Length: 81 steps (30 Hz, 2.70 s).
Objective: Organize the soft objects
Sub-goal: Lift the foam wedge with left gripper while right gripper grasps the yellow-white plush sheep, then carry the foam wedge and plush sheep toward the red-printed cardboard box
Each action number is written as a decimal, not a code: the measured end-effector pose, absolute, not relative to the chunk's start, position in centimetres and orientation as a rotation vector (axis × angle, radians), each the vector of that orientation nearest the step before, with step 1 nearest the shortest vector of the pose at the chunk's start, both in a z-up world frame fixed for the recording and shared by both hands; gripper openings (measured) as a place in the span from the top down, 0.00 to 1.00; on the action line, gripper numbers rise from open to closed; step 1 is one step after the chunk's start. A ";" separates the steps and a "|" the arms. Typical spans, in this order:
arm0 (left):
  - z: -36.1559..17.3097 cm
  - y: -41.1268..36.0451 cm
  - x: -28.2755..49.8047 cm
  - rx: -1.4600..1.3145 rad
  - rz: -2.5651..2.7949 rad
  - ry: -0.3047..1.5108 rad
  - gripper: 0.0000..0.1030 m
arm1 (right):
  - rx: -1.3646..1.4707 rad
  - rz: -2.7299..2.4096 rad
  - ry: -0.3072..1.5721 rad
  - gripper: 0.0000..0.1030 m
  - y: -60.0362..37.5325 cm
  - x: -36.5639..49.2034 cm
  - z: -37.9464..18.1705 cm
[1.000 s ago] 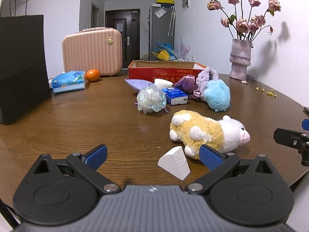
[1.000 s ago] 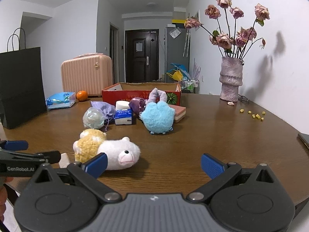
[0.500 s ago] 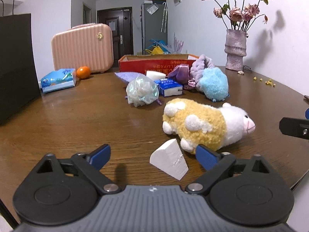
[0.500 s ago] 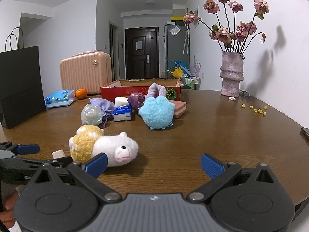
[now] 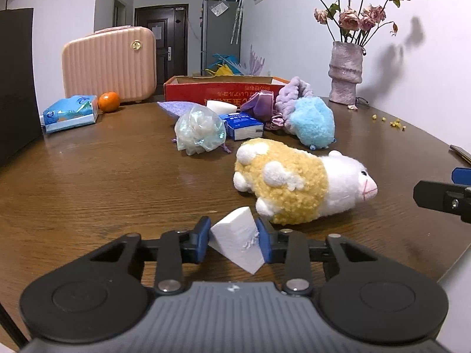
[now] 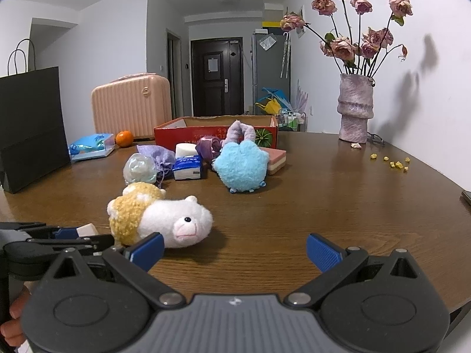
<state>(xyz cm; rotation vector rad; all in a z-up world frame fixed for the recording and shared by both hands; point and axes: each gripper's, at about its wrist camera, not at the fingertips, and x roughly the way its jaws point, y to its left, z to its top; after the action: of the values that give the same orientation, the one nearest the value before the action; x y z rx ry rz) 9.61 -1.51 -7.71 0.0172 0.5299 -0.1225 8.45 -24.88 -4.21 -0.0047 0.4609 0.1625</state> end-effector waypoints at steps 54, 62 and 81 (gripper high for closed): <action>-4.2 5.7 13.2 -0.015 0.004 0.489 0.70 | -0.170 0.436 0.611 0.22 -14.1 19.7 -5.2; -4.1 5.4 14.4 -0.011 -0.005 0.501 0.70 | -0.166 0.430 0.651 0.38 -15.3 21.3 -5.7; -1.6 3.6 17.7 0.005 -0.037 0.476 0.70 | -0.107 0.428 0.586 0.49 -18.2 22.9 -3.0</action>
<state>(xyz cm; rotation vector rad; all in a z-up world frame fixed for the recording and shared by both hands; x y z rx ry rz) 17.66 3.59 -1.61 0.0052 0.4756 -0.0371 22.87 -18.19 -3.02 -0.1066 0.5860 0.4275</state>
